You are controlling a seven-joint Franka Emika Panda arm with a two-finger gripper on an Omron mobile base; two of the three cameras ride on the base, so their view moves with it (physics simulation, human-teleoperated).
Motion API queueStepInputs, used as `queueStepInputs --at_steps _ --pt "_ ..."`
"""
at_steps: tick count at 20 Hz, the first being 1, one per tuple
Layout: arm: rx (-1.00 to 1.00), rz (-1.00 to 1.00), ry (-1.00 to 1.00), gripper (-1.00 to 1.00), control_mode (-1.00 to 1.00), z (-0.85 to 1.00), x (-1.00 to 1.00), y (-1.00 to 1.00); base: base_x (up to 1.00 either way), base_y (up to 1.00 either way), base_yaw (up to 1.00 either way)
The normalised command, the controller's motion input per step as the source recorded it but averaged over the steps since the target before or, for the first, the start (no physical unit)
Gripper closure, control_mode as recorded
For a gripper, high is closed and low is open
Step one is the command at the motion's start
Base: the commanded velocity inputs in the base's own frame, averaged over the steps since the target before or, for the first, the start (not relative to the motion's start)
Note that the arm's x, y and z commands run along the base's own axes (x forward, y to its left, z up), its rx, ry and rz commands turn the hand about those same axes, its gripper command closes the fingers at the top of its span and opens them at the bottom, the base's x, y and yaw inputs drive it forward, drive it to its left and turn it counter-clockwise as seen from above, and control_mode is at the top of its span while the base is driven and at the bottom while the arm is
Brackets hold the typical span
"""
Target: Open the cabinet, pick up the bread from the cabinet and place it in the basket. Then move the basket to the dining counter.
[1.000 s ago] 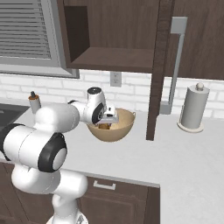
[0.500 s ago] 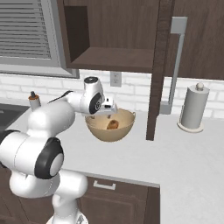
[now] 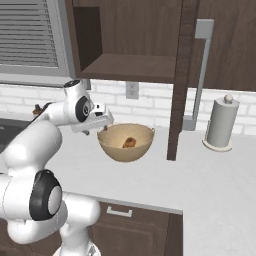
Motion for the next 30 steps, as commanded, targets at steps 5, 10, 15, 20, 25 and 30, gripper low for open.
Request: queueStepInputs --at_steps 5,10,15,20,25,30 --pt "-0.23 0.09 0.15 -1.0 -1.0 -0.58 0.11 0.01 0.0 0.0 0.0" --pt "-0.19 0.06 0.12 -1.0 -1.0 -0.36 0.05 0.0 0.0 0.0 0.0" --pt "-0.13 0.05 0.07 -1.0 -1.0 -0.26 0.01 -0.18 0.0 0.0 0.0" --pt "-0.08 0.01 0.09 -1.0 -1.0 -0.28 0.1 -0.34 0.0 0.0 0.0" --pt "-0.04 0.04 0.04 -1.0 -1.0 -0.22 0.19 -0.27 0.0 0.0 0.0" --pt "0.0 0.09 0.0 -1.0 -1.0 -0.16 0.16 -0.1 0.0 0.0 0.0"
